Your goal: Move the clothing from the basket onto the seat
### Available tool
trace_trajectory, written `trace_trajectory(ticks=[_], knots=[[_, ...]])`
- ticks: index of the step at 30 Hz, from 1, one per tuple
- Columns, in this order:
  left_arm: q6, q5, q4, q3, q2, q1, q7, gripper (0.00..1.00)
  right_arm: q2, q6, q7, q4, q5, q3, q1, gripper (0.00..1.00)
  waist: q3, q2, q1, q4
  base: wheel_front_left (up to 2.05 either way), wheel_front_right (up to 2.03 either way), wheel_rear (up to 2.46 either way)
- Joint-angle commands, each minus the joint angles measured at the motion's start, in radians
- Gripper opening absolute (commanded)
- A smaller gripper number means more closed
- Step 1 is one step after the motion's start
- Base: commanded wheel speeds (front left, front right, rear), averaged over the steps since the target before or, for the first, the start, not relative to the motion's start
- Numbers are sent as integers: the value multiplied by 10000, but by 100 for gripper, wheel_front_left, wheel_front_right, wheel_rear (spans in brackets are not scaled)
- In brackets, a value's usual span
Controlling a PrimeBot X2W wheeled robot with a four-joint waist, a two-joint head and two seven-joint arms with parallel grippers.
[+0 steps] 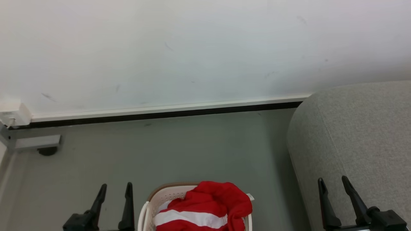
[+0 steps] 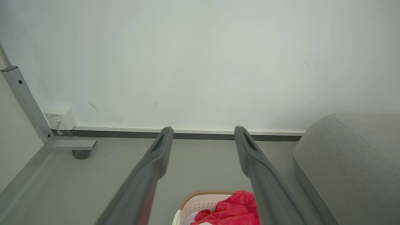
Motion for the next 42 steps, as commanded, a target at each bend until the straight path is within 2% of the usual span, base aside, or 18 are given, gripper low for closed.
trace_trajectory(ticks=[1,9,16,23,28,32,37,42], knots=[[-16,236,-6,-3,77,30,-121,100,-3,6,-80,-103,-220,27,-112,100,126,0,0,-136,0,0,0],[-262,1016,167,-237,294,-862,-248,100,19,7,-234,-454,-567,173,-650,100,1172,0,0,-803,0,0,0],[-540,1894,1016,-1167,847,-2284,-323,100,26,7,-295,-861,-539,414,-1348,100,2561,0,0,-1474,0,0,0],[-713,2624,3187,-2317,1404,-4088,-322,100,27,6,-283,-1188,-199,742,-2002,100,3743,0,0,-2093,0,0,0],[-776,3166,5002,-3197,1450,-5349,-189,100,31,6,-281,-1396,-40,885,-2305,100,4429,0,0,-2372,0,0,0],[-805,3498,6304,-3860,1428,-6140,401,100,30,6,-283,-1569,30,1020,-2575,100,5049,0,0,-2546,0,0,0],[-825,3482,7910,-4660,1415,-6950,1582,100,29,6,-283,-1837,67,1141,-2904,100,5719,0,0,-2702,0,0,0],[-813,2979,8800,-5226,1192,-7725,1897,100,31,6,-281,-2173,161,1127,-3096,100,6458,0,0,-2697,0,0,0]])
